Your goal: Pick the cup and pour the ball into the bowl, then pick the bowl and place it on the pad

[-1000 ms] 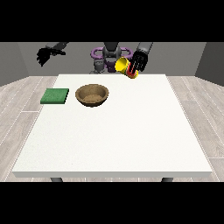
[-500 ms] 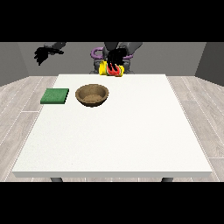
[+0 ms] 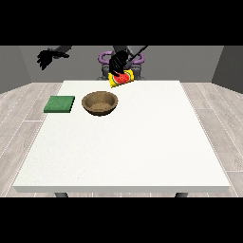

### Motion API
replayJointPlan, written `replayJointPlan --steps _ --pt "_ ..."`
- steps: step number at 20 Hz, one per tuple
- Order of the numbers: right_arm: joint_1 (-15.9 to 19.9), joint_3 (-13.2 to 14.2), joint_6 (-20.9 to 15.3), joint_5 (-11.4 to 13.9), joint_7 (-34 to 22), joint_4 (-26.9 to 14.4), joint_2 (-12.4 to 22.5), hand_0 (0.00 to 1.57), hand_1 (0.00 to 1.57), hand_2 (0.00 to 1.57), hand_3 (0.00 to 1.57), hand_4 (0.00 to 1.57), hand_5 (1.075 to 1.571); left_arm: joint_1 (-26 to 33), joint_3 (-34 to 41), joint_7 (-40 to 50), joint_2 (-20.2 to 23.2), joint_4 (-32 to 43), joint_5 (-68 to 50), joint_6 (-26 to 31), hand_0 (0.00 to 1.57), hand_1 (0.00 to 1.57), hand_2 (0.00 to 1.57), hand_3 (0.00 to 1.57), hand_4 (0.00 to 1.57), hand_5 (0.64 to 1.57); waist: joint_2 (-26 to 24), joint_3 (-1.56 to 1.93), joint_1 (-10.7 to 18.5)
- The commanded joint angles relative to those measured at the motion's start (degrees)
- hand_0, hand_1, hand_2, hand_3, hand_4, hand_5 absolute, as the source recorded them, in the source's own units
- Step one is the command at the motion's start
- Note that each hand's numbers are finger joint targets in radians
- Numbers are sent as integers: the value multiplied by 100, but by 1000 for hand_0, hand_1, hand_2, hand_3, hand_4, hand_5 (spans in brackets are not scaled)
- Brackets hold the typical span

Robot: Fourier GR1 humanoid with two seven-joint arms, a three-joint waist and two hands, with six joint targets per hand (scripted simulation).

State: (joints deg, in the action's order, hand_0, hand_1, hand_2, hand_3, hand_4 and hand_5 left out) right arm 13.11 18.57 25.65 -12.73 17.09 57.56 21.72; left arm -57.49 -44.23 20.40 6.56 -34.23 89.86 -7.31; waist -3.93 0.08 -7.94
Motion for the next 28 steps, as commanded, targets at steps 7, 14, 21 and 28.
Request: replayJointPlan --steps 7,14,21,28 --pt "-78 -167 -22 -220 -801 302 -239 0 0 0 0 0 1568 137 92 -363 65 0 605 453 1447 1447 1571 1571 1532 1135 -260 -12 -82" --pt "-89 278 -462 -226 -364 -23 -137 0 0 0 0 0 1567 799 2716 110 -223 -1296 -2176 -1308 1236 1236 1543 1425 1513 1196 136 -72 951" --pt "348 45 -809 -99 -289 239 -541 0 0 0 0 331 1568 2026 3658 -767 -650 -2436 -5304 -2218 0 0 0 0 0 1541 1047 -156 856" --pt "536 -295 -1999 364 -188 438 -1458 0 0 0 0 213 1571 2731 3648 -2601 -655 -3438 -7855 -1203 0 0 0 0 0 1565 1409 -51 1395"
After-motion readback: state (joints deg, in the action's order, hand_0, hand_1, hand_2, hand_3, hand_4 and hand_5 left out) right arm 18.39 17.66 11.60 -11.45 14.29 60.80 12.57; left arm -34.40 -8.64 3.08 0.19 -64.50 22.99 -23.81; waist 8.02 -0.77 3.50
